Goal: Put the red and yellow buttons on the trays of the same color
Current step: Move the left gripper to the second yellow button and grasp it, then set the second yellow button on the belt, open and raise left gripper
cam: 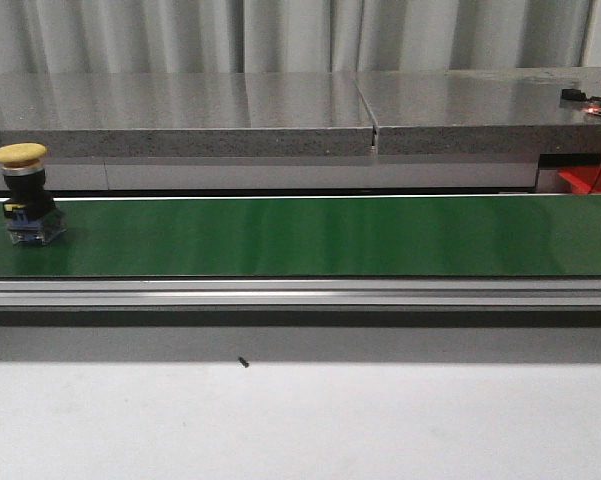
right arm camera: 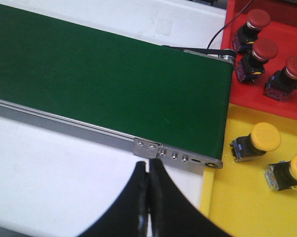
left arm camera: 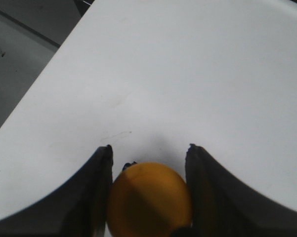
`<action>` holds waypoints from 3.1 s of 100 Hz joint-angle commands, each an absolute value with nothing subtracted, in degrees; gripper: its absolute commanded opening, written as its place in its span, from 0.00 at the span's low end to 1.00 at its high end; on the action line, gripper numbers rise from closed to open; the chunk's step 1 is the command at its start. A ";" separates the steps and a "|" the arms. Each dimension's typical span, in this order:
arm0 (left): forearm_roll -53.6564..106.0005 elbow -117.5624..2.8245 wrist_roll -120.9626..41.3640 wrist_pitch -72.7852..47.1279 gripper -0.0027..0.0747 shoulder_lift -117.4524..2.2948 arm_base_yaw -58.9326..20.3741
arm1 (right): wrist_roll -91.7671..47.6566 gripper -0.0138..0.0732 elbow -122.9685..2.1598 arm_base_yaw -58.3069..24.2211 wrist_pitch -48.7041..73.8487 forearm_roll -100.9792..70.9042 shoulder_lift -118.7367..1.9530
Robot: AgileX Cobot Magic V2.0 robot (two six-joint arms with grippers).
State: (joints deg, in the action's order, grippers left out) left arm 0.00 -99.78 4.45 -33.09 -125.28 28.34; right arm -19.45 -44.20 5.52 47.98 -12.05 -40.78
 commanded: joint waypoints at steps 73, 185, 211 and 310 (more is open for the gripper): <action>4.69 -82.68 4.49 -40.57 0.01 -87.51 18.96 | -19.48 0.03 -45.71 5.51 44.74 -12.24 -40.56; 9.21 -67.27 1.31 -29.18 0.06 -90.91 13.56 | -19.48 0.03 -45.71 5.51 44.80 -12.24 -40.56; 15.08 -67.27 -3.32 -29.44 0.81 -90.16 13.40 | -19.48 0.03 -45.71 5.51 44.80 -12.24 -40.56; 15.02 -46.46 -6.17 -28.66 0.86 -37.99 0.60 | -19.48 0.03 -45.71 5.51 44.80 -12.24 -40.56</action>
